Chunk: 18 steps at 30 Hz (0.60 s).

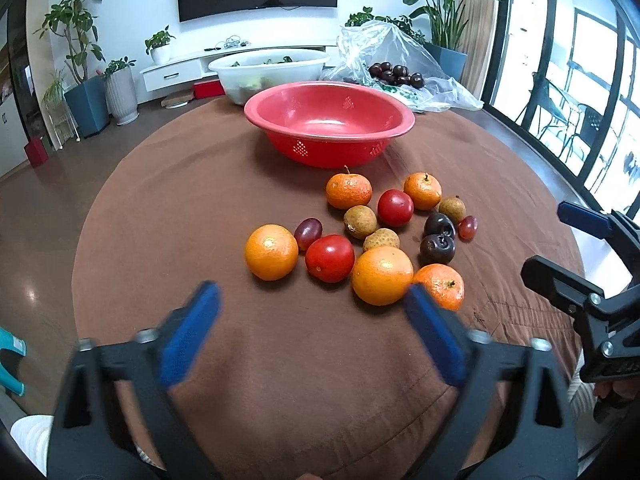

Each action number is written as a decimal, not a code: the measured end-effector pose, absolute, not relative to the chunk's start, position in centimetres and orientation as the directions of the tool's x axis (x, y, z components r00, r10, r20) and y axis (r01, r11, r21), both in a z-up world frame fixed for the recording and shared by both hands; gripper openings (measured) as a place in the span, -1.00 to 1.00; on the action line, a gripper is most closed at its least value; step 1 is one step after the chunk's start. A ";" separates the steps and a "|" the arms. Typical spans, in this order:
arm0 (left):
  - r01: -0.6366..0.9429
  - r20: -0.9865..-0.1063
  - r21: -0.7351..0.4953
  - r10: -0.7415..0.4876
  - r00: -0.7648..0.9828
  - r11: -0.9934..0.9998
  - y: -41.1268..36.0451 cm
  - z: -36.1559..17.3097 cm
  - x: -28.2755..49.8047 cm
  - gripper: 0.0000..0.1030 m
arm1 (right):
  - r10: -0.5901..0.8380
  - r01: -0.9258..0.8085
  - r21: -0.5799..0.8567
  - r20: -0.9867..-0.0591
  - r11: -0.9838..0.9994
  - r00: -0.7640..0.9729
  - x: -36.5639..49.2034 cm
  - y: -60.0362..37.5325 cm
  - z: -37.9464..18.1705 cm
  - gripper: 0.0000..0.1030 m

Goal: Organize fruits
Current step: 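Close the right tool on an orange while the left tool grasps another orange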

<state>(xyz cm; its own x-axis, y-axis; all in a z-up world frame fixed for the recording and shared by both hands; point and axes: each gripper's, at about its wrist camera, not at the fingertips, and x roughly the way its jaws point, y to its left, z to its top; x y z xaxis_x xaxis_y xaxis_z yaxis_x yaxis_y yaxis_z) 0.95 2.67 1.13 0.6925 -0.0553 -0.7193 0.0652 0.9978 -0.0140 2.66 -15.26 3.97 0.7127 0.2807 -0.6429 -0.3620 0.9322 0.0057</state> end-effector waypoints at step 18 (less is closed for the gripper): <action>0.096 -0.745 -0.067 -0.114 0.658 0.993 3.9 0.8 1.6 0.15 | 0.388 -0.533 0.007 -0.695 0.846 0.605 2.8 -10.4 1.9 0.52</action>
<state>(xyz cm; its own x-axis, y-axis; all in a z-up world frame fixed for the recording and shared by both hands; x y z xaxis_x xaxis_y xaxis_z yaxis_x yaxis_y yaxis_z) 1.63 3.88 0.80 0.6578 -0.1136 -0.7446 0.0961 0.9931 -0.0666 2.78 -10.37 1.93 0.6055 0.3876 -0.6951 -0.5334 0.8458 0.0071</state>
